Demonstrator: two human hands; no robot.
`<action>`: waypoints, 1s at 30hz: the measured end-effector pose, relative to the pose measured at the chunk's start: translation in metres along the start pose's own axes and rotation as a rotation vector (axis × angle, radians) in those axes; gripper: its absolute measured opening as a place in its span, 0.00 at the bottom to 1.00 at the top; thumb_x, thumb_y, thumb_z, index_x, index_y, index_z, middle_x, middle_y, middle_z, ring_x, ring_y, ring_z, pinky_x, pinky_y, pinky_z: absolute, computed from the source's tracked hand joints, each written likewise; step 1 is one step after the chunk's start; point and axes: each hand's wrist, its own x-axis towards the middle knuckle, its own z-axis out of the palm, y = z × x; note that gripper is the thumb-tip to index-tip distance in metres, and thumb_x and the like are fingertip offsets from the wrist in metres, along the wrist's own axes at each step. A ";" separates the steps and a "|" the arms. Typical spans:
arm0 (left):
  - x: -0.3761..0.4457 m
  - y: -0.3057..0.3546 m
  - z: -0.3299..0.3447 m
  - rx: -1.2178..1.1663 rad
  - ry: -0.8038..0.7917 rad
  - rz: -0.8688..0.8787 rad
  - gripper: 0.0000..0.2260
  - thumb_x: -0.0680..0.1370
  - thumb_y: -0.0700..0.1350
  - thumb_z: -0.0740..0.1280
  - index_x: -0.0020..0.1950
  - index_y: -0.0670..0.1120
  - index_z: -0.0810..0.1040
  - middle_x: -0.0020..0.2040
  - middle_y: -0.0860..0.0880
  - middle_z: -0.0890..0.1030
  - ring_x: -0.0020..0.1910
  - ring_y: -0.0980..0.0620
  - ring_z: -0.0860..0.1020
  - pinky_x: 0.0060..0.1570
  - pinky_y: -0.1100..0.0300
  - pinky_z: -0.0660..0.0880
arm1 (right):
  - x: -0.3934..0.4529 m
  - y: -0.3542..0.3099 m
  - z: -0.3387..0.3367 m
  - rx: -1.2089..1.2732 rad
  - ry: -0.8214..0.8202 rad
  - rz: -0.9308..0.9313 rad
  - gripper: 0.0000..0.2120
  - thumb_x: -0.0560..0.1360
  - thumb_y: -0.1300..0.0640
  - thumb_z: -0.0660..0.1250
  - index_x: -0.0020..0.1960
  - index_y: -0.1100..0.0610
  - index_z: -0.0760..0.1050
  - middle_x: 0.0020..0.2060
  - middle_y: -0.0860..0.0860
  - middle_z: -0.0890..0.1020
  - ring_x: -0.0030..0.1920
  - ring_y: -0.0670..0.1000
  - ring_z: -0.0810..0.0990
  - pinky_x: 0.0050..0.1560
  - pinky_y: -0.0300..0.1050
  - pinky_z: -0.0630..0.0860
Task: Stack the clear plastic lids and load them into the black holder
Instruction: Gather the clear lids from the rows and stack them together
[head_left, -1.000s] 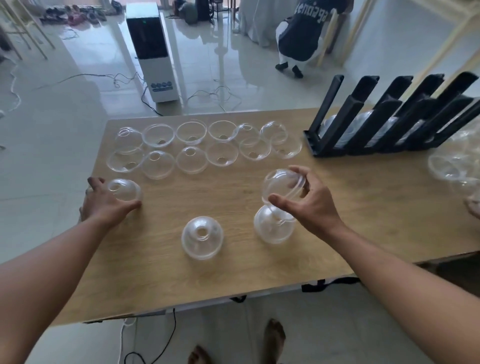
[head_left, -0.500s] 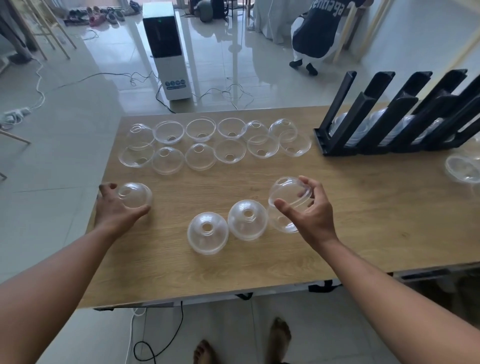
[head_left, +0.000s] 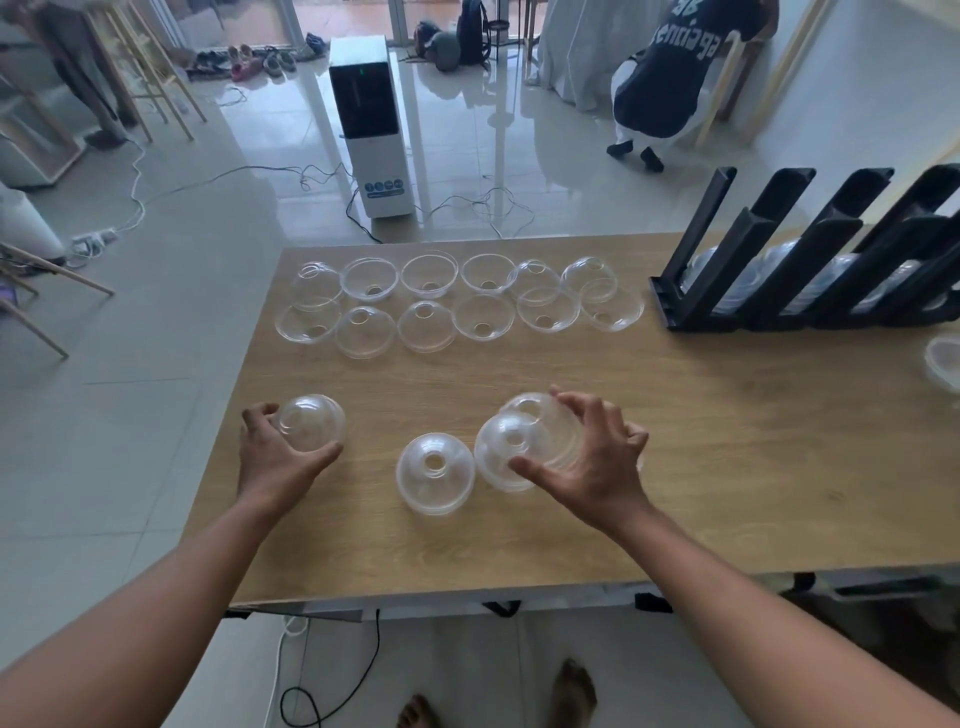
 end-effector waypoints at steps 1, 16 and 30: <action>-0.004 0.001 0.002 -0.011 0.002 0.004 0.46 0.61 0.52 0.85 0.69 0.46 0.62 0.65 0.41 0.72 0.61 0.42 0.75 0.58 0.49 0.75 | 0.001 -0.001 0.005 -0.057 -0.047 -0.008 0.44 0.62 0.20 0.68 0.67 0.45 0.65 0.72 0.36 0.73 0.67 0.43 0.70 0.59 0.53 0.58; -0.037 -0.002 0.014 -0.059 -0.070 0.071 0.45 0.62 0.52 0.85 0.70 0.49 0.62 0.65 0.47 0.67 0.63 0.46 0.71 0.62 0.51 0.72 | -0.001 0.018 0.022 -0.376 -0.226 -0.062 0.43 0.72 0.21 0.55 0.80 0.42 0.58 0.70 0.42 0.74 0.75 0.48 0.62 0.61 0.55 0.52; -0.042 -0.007 0.017 -0.045 -0.046 0.108 0.49 0.60 0.51 0.86 0.72 0.50 0.60 0.69 0.42 0.68 0.67 0.42 0.70 0.64 0.49 0.70 | 0.032 0.046 -0.047 -0.642 -0.585 -0.001 0.57 0.61 0.14 0.55 0.83 0.38 0.45 0.83 0.47 0.55 0.80 0.54 0.57 0.72 0.63 0.56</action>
